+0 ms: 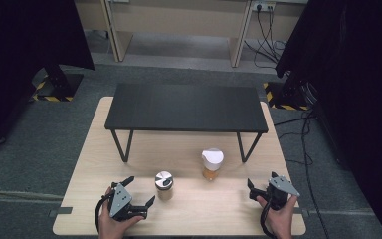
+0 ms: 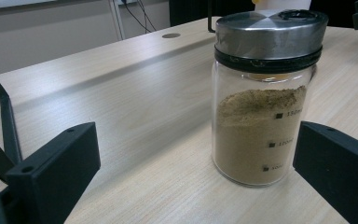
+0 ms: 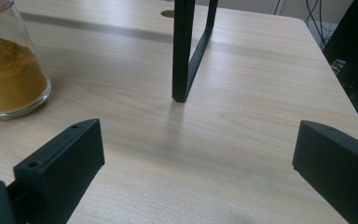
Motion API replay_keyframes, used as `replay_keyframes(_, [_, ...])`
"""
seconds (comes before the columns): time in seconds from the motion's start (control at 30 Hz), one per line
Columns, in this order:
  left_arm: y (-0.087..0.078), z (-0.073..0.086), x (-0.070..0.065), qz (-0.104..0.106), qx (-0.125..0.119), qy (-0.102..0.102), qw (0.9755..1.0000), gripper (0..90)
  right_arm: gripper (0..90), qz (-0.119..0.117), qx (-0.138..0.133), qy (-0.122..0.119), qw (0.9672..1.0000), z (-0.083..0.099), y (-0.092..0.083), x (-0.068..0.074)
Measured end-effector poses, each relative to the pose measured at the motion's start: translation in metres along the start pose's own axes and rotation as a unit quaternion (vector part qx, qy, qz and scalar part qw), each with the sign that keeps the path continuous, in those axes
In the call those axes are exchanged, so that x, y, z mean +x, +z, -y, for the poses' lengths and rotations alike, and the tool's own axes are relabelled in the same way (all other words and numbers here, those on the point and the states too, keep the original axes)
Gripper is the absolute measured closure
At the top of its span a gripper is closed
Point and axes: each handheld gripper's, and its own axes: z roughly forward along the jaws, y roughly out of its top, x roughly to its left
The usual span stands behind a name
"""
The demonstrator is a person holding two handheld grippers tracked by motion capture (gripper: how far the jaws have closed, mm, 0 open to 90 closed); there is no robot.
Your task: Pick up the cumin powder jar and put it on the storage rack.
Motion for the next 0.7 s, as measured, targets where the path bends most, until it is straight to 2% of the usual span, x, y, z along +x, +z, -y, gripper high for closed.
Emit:
replay_keyframes(0.5, [0.0005, -0.0008, -0.0008, 0.001, 0.002, 0.005, 1.0, 0.0, 2.2, 0.002, -0.002, -0.005, 1.0, 0.0006, -0.0004, 0.0017])
replay_keyframes(0.6, [0.0005, 0.0, -0.0003, 0.006, -0.001, 0.002, 1.0, 0.0, 2.2, 0.003, -0.001, -0.005, 1.0, 0.0003, -0.0003, 0.0022])
replay_keyframes(0.7, [0.0016, -0.0003, -0.0016, 0.009, -0.002, 0.008, 0.9999, 0.0, 2.2, 0.003, -0.001, -0.007, 1.0, 0.0004, -0.0002, 0.0027])
